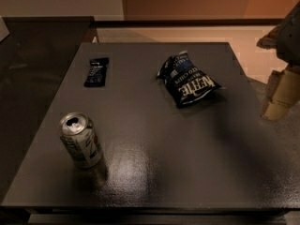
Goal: Pick blue chip bag
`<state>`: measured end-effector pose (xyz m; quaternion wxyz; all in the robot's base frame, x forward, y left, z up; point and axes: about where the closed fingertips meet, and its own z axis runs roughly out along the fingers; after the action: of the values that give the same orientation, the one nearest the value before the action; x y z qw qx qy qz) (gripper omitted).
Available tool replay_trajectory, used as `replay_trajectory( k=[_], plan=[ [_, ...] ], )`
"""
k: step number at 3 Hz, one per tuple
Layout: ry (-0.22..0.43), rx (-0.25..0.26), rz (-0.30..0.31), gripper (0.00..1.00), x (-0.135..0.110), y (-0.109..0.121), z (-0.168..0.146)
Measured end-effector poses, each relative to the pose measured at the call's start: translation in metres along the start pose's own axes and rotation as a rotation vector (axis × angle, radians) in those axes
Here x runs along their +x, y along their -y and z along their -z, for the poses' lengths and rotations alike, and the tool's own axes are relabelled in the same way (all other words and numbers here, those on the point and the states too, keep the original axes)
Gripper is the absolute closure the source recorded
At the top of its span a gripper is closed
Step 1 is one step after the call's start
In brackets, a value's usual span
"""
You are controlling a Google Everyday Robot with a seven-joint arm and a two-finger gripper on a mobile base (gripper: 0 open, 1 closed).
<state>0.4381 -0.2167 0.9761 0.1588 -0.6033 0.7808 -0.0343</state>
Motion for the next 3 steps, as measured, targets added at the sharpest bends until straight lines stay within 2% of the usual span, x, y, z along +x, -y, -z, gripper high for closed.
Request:
replay_trajectory(
  k=[1,2,3],
  plan=[
    [0.000,0.000,0.000,0.00,0.000,0.000,0.000],
    [0.016,-0.004,-0.001,0.00,-0.011,0.006,-0.003],
    [0.043,-0.022,-0.033,0.00,-0.032,0.021,-0.022]
  ],
)
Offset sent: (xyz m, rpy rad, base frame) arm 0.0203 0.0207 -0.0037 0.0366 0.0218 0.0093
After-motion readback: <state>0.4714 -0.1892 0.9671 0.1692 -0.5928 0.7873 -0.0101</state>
